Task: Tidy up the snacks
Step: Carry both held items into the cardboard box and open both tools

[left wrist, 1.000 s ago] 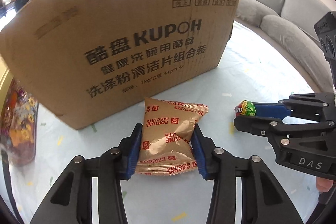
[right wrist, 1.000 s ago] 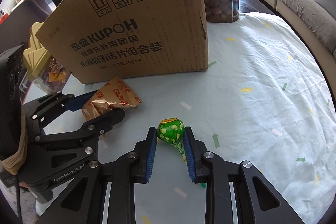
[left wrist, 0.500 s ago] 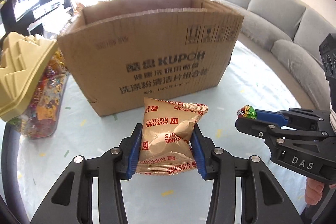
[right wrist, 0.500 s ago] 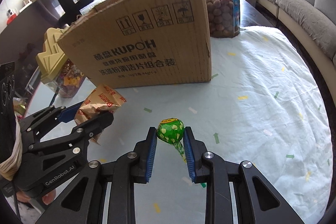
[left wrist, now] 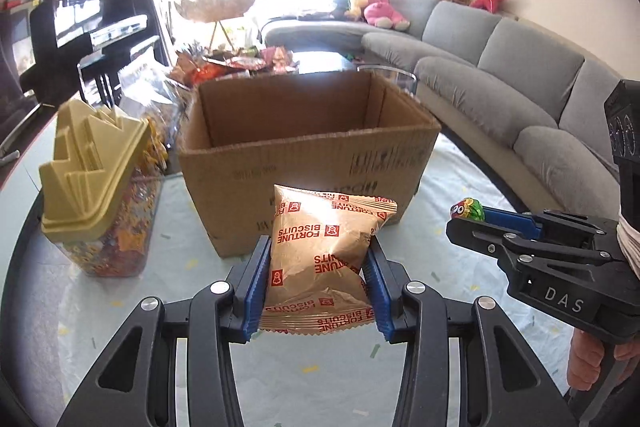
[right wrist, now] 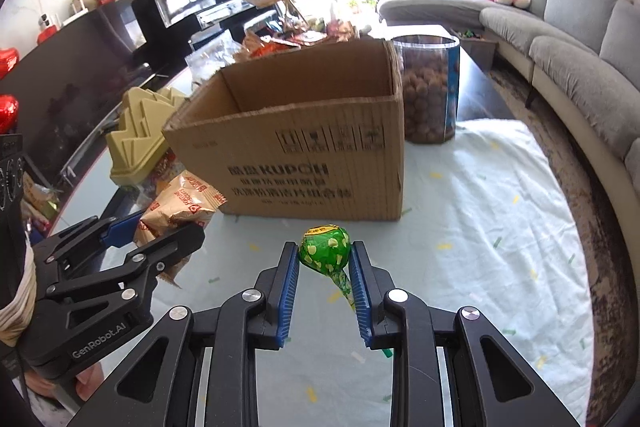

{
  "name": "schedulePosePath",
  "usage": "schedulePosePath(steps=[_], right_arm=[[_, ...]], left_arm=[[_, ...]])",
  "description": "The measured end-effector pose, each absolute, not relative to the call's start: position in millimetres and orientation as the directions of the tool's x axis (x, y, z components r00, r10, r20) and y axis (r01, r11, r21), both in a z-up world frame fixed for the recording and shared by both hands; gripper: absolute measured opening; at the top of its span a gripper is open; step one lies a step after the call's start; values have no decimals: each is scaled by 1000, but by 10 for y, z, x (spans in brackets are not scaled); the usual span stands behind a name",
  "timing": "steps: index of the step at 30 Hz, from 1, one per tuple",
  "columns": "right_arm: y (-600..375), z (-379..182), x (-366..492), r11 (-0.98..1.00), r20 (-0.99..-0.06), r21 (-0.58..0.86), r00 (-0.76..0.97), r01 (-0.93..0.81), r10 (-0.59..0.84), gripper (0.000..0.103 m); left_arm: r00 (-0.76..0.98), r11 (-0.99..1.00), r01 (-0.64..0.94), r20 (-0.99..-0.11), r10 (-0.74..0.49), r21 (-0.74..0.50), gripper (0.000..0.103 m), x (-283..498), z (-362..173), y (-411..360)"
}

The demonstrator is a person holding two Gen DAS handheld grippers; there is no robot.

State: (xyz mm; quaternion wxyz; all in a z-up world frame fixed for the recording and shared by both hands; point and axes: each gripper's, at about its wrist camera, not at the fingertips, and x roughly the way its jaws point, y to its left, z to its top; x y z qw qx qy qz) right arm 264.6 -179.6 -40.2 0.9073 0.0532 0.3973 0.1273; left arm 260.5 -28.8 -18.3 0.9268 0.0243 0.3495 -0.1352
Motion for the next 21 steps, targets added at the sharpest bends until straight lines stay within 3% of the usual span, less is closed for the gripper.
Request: schedulePosePath(steps=[10, 21], right_arm=[[-1705, 1, 2773, 957, -661, 173, 693, -232, 287, 27], [-1596, 368, 3166, 951, -659, 139, 692, -276, 296, 27]], left_arm=[[770, 971, 237, -602, -210, -36, 44, 2702, 224, -184], [743, 975, 214, -637, -206, -65, 44, 3201, 483, -113]])
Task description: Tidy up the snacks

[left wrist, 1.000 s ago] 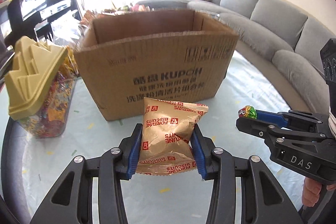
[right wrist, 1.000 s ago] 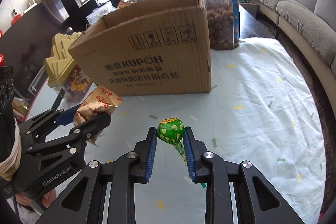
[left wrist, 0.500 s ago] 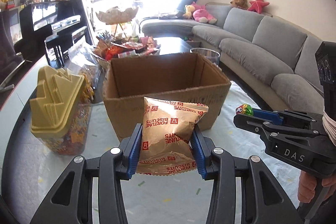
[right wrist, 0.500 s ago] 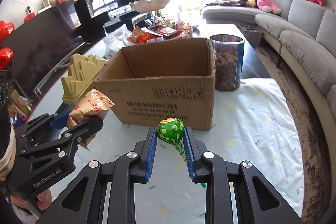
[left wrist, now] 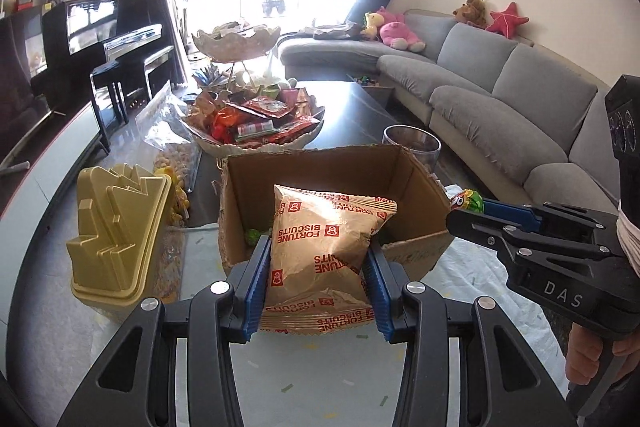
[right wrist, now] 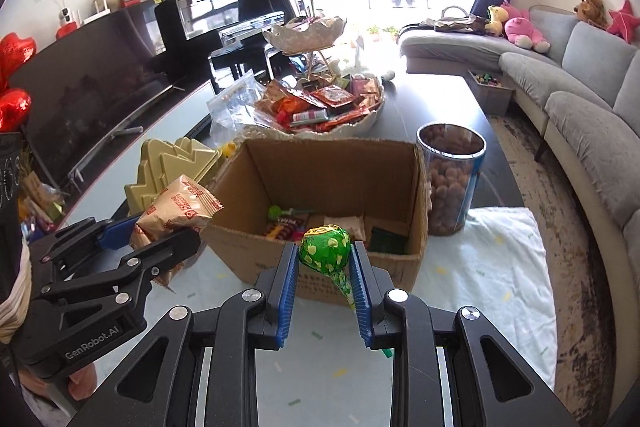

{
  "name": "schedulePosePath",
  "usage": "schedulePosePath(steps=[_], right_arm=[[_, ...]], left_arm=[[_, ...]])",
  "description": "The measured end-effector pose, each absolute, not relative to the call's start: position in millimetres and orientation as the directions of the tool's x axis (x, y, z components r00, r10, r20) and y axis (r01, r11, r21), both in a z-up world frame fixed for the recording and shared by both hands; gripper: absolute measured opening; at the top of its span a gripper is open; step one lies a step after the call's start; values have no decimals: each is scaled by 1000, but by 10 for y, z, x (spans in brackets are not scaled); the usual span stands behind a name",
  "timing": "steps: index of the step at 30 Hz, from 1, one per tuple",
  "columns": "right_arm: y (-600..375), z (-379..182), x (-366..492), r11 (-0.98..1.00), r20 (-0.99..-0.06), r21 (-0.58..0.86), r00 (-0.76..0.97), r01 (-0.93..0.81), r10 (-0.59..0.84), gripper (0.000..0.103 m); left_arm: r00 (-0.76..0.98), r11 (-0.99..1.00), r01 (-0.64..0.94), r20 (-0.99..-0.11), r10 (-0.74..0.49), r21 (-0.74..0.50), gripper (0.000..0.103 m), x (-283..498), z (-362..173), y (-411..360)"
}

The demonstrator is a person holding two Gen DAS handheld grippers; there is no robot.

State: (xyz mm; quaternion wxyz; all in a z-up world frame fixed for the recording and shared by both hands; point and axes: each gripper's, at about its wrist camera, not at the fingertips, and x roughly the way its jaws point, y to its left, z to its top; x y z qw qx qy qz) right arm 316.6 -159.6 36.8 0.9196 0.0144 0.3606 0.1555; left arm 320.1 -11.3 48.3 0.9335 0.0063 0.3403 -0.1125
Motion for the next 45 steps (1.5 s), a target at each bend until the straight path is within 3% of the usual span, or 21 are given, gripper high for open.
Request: schedulePosePath(steps=[20, 22, 23, 24, 25, 26, 27, 32, 45], right_arm=[[-1497, 331, 4039, 957, -696, 128, 664, -262, 274, 27], [-1485, 280, 4100, 958, -702, 125, 659, -258, 269, 27], [-1487, 251, 4130, 959, -707, 122, 656, -255, 265, 27], [-1496, 229, 4147, 960, -710, 121, 654, -251, 261, 29], [-1502, 207, 4169, 962, -715, 119, 652, -245, 254, 34], [-1509, 181, 4189, 964, -721, 118, 647, -240, 249, 49], [-1516, 158, 4200, 966, -726, 120, 643, -231, 244, 55], [-1570, 117, 4150, 974, -727, 99, 653, -206, 212, 55], [-1687, 299, 3496, 982, -658, 46, 734, -183, 168, 70]], left_arm=[[696, 984, 163, -698, -169, -76, 45, 3984, 336, -7], [696, 987, 147, -703, -145, -58, 49, 4042, 300, -13], [699, 989, 139, -703, -131, -46, 61, 4058, 289, -18], [702, 991, 130, -702, -120, -39, 69, 4070, 278, -10], [708, 992, 122, -698, -109, -30, 70, 4068, 273, -10], [712, 993, 117, -695, -98, -20, 70, 4061, 269, -13], [713, 993, 113, -695, -89, -11, 70, 4058, 263, -13], [731, 995, 96, -680, -62, 12, 72, 3942, 296, 12], [795, 995, 87, -605, -46, 38, 87, 3208, 459, -22]])
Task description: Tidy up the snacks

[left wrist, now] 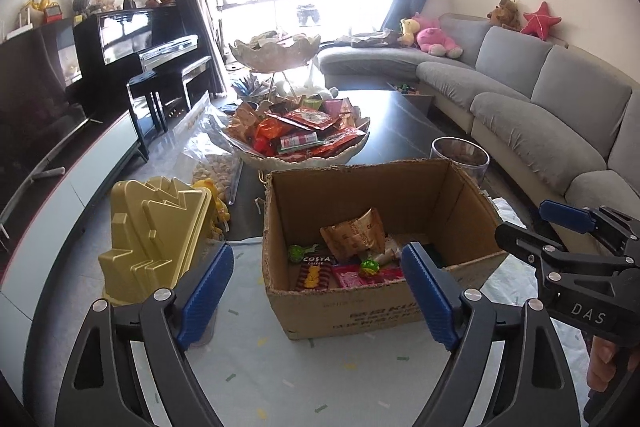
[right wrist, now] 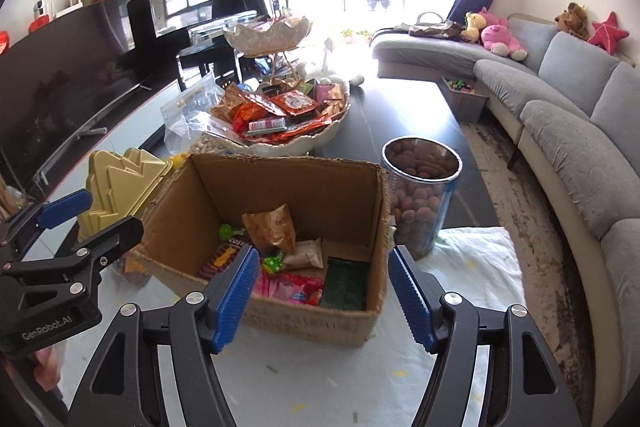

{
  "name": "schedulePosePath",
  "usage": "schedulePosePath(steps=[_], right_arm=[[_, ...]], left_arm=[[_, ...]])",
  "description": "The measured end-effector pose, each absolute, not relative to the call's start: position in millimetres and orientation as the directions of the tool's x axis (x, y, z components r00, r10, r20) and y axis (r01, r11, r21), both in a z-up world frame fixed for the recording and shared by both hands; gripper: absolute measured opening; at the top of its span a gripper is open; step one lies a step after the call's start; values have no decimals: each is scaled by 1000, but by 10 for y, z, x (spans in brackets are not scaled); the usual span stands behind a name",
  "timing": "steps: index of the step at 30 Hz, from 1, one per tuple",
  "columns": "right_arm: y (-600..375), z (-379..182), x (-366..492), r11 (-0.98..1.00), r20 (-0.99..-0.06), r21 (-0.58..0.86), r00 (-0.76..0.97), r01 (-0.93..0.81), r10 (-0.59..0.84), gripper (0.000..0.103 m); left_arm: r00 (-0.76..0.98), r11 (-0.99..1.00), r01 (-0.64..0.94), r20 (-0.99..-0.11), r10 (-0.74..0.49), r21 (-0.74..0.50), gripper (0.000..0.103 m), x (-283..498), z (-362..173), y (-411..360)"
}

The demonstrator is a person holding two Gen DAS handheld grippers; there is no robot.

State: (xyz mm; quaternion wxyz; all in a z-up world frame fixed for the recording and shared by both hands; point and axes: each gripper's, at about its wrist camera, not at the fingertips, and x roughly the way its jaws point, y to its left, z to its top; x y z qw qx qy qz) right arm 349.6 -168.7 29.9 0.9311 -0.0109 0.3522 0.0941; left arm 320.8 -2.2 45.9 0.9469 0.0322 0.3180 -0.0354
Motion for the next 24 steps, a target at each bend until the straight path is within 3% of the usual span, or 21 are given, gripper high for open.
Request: schedulePosePath(steps=[24], right_arm=[[-1808, 327, 1865, 990, -518, -13, 848, -139, 112, 92]], left_arm=[[886, 995, 64, -464, -24, 70, 103, 1563, 450, -71]])
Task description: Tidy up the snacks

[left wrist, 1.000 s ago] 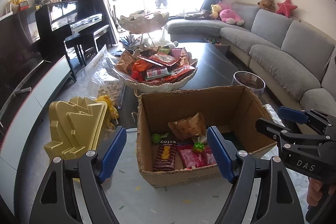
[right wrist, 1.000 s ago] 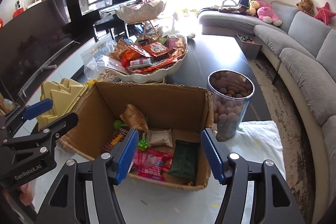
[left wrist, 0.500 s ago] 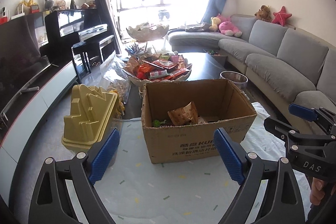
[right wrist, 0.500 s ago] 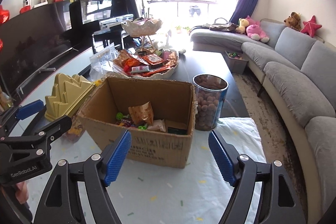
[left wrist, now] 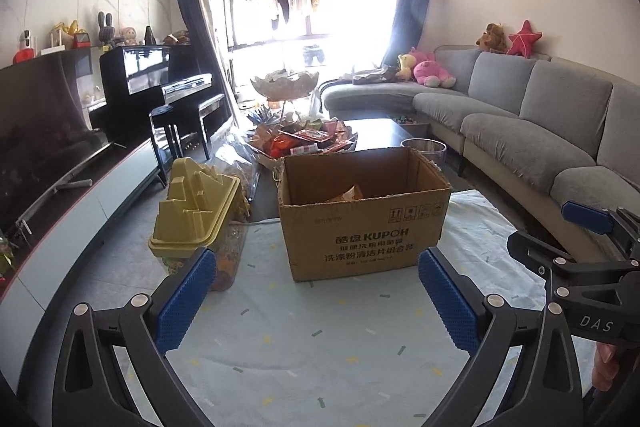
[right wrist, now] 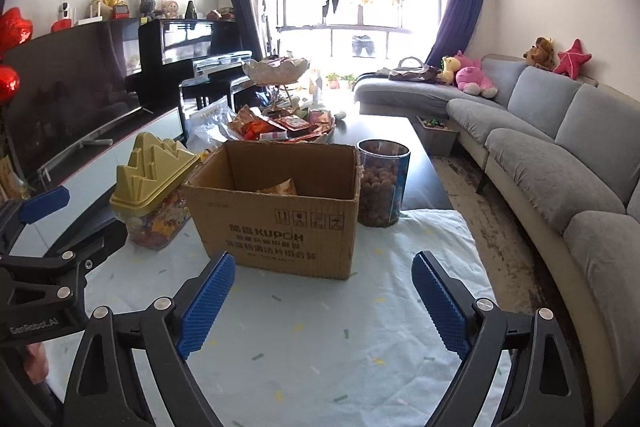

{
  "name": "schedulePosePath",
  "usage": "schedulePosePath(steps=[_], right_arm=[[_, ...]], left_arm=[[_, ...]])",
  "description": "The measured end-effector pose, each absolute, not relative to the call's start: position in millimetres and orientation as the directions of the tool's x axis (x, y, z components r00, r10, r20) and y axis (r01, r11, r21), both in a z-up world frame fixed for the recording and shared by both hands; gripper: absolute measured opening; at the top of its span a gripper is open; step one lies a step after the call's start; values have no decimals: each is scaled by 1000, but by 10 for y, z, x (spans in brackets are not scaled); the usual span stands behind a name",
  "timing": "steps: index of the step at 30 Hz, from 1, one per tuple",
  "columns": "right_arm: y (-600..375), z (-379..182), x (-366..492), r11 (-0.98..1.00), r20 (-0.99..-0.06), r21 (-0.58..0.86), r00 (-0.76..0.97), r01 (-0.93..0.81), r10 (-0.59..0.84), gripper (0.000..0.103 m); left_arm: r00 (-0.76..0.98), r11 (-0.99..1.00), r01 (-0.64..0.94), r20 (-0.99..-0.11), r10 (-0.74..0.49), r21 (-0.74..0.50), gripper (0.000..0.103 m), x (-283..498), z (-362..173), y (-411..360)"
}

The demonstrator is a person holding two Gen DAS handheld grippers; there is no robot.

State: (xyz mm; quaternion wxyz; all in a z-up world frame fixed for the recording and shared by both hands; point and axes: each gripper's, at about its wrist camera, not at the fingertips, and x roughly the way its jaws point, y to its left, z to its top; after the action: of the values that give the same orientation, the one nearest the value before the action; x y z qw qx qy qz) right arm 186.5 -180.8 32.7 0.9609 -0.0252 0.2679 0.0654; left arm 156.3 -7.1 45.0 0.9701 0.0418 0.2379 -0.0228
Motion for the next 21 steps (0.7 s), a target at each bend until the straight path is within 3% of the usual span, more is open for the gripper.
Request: schedulePosePath(steps=[21], right_arm=[[-1928, 312, 1213, 991, -516, 34, 847, -130, 129, 92]], left_arm=[[915, 995, 62, -403, -28, 73, 103, 937, 528, -101]])
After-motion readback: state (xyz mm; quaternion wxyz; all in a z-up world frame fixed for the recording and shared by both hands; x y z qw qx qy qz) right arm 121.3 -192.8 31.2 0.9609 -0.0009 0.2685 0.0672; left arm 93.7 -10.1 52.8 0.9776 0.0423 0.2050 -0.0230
